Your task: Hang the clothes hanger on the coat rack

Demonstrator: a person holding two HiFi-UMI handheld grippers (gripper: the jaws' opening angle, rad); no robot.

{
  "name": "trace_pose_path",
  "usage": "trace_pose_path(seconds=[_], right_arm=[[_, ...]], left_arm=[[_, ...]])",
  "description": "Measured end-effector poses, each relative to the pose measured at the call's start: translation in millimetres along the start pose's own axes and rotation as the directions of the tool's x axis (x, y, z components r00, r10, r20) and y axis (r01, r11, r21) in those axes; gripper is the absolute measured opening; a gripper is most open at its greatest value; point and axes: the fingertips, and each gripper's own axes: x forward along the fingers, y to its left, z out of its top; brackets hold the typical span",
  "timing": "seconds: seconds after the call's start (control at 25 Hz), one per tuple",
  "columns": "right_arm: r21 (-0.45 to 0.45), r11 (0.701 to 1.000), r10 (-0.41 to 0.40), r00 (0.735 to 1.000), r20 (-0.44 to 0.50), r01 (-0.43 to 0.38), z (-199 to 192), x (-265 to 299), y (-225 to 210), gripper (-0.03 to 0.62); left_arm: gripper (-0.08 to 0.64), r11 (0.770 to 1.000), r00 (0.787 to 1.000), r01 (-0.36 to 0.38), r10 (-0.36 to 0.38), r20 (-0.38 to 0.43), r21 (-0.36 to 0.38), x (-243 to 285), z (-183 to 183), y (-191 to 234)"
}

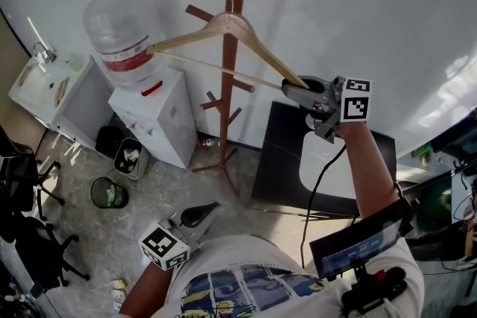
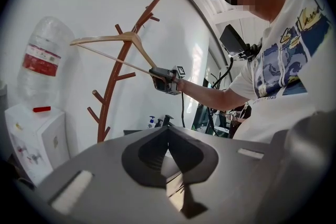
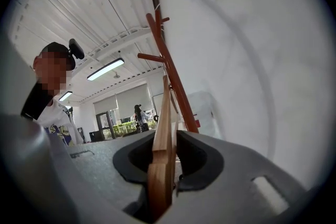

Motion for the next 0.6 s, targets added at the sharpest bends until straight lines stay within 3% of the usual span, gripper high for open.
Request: trace_pose_path(seconds=[0.6], right_arm=[[0.069, 0.99, -0.129, 0.991, 0.043, 0.126, -32, -48, -8, 0.084]], left_arm=[[0.003, 0.997, 0.996, 0.07, -0.07, -0.048, 0.01, 2, -4, -12]])
